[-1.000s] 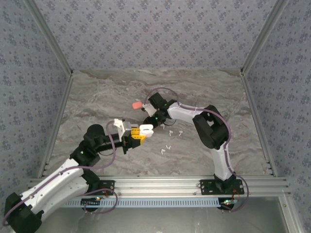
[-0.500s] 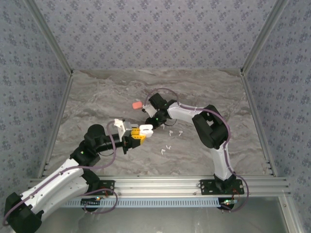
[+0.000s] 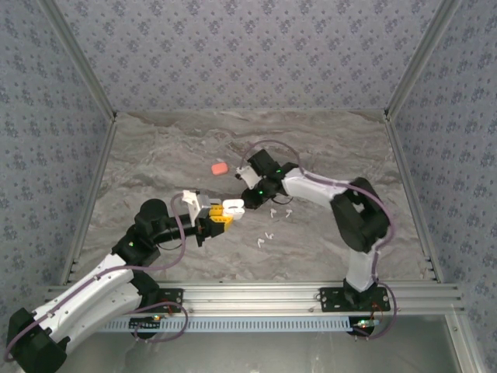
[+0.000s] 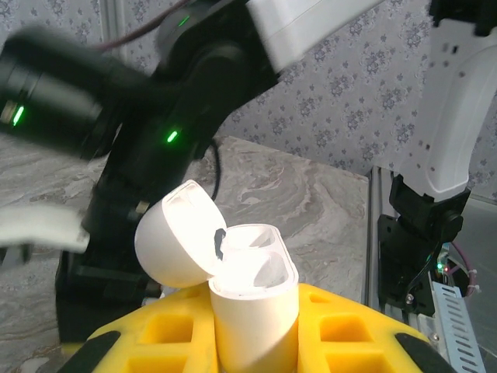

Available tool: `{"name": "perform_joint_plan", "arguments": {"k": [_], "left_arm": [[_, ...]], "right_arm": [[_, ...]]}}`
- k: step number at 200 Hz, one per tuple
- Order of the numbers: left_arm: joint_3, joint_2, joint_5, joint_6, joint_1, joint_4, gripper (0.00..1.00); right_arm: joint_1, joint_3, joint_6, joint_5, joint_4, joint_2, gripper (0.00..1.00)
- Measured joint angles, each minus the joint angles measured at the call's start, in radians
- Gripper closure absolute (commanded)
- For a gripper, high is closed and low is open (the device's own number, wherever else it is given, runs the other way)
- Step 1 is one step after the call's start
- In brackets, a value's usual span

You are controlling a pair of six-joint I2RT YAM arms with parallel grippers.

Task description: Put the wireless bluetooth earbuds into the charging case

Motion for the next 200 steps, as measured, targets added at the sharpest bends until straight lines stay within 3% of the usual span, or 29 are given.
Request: {"name": "perform_joint_plan", "arguments": {"k": [52, 94, 138, 200], "left_arm": [[-0.010, 0.035, -0.005, -0.001, 0.000, 0.023, 1.00], [-0.009, 0.111, -0.004, -0.003, 0.000, 0.034, 1.00], [-0.007, 0.165, -0.003, -0.008, 0.000, 0.043, 1.00], [0.012, 0.188, 0.008, -0.020, 0.000, 0.071, 1.00]], "right_arm": [[-0.005, -0.130, -0.018, 0.060, 0.026, -0.449, 0.79], [0.046, -0.175, -0.048, 0.078, 0.043, -0.651, 0.79], [0.156, -0.223, -0.087, 0.082, 0.101, -0.745, 0.79], [0.225, -0.277, -0.105, 0.086, 0.194, -0.729, 0.79]]}}
